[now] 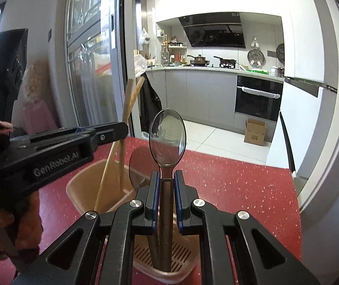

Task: Organize utensils
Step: 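Lift the chopstick and spoon and lower them into the caddy, then open both grippers and move back over the remaining utensils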

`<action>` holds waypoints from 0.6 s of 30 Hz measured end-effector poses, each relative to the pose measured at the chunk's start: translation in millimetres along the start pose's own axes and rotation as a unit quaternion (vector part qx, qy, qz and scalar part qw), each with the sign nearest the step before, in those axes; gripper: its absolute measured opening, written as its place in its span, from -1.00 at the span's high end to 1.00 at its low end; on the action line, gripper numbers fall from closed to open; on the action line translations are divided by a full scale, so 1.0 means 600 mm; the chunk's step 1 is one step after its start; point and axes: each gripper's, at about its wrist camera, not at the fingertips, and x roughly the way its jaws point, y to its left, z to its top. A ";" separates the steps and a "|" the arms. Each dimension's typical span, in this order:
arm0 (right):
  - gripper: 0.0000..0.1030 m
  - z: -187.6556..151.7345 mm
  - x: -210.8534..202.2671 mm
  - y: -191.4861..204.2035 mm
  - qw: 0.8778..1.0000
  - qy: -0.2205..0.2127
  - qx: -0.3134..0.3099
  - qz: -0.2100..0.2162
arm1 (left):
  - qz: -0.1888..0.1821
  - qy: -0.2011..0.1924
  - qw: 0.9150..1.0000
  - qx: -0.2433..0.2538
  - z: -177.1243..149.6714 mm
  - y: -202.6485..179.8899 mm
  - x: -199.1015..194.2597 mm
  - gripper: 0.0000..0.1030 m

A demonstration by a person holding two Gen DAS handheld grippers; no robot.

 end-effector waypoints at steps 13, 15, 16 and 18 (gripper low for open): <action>0.10 0.000 -0.022 0.009 0.999 0.033 0.001 0.010 | 0.024 0.031 0.999 -0.018 -0.012 0.038 -0.056 0.32; 0.09 0.002 -0.036 0.004 0.999 0.034 0.014 0.011 | 0.030 0.036 0.999 -0.020 -0.016 0.041 -0.071 0.32; 0.07 0.003 -0.045 0.000 0.999 0.037 0.024 0.011 | 0.030 0.041 0.998 -0.021 -0.020 0.043 -0.079 0.32; 0.04 0.001 -0.060 -0.002 0.998 0.042 0.036 0.014 | 0.031 0.051 0.998 -0.020 -0.027 0.044 -0.094 0.32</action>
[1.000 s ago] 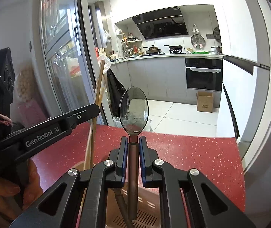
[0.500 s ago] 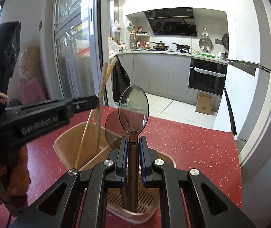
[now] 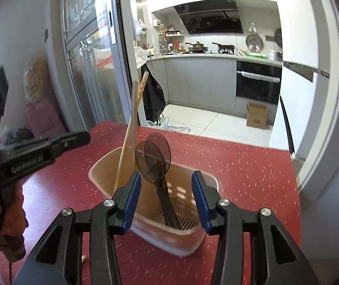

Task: Organize utensils
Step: 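Open both grippers and move back over the remaining utensils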

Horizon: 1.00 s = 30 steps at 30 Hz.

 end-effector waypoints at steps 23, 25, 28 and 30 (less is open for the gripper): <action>-0.15 -0.224 -0.121 0.069 0.981 0.160 0.106 0.004 | 0.013 0.113 0.993 0.009 -0.248 0.016 -0.158 0.31; -0.15 -0.238 -0.126 0.074 0.979 0.169 0.115 0.001 | 0.012 0.119 0.993 0.009 -0.265 0.018 -0.164 0.31; -0.15 -0.262 -0.136 0.083 0.976 0.181 0.118 -0.005 | 0.010 0.133 0.991 0.006 -0.292 0.022 -0.173 0.31; -0.15 -0.275 -0.141 0.089 0.975 0.188 0.117 -0.012 | 0.009 0.142 0.990 0.005 -0.311 0.026 -0.178 0.31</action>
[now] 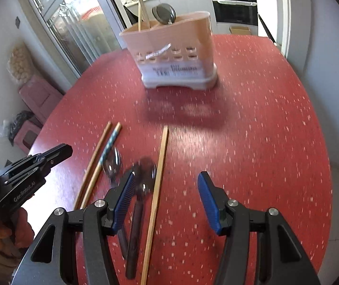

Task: Organize utensils
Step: 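Open both grippers and move back over the remaining utensils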

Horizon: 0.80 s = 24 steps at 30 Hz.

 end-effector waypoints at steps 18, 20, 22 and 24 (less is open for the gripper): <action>-0.15 -0.040 0.021 0.020 0.999 0.041 0.010 -0.018 | 0.031 0.025 0.999 -0.019 -0.056 0.033 0.021 -1.00; -0.15 -0.039 0.024 0.022 0.999 0.045 0.009 -0.023 | 0.040 0.027 0.999 -0.010 -0.057 0.033 0.030 -1.00; -0.15 -0.037 0.028 0.023 0.998 0.051 0.008 -0.028 | 0.050 0.033 0.998 -0.006 -0.057 0.034 0.041 -1.00; -0.15 -0.036 0.034 0.026 0.997 0.060 0.005 -0.038 | 0.055 0.045 0.997 0.001 -0.058 0.037 0.060 -1.00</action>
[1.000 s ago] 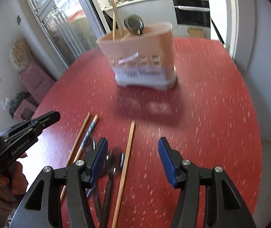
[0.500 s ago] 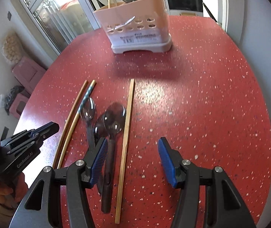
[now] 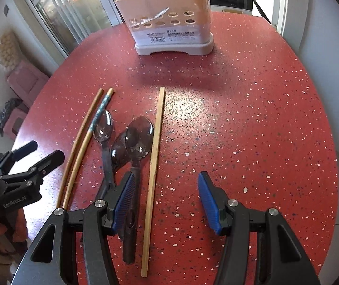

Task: Organize utensils
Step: 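Open both grippers and move back over the remaining utensils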

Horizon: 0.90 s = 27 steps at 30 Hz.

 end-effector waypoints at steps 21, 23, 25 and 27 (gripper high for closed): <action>0.06 0.010 0.041 0.032 0.996 0.037 -0.051 -0.068 | -0.001 0.051 0.999 0.014 -0.001 0.002 0.120 -1.00; 0.09 0.019 0.046 0.037 0.995 0.042 -0.060 -0.074 | 0.000 0.053 0.998 0.021 0.005 -0.003 0.128 -1.00; 0.16 0.031 0.052 0.040 0.994 0.051 -0.065 -0.076 | -0.002 0.053 0.998 0.030 0.016 -0.017 0.132 -1.00; 0.18 0.044 0.060 0.043 0.992 0.064 -0.072 -0.078 | -0.007 0.058 0.997 0.041 0.039 -0.035 0.137 -1.00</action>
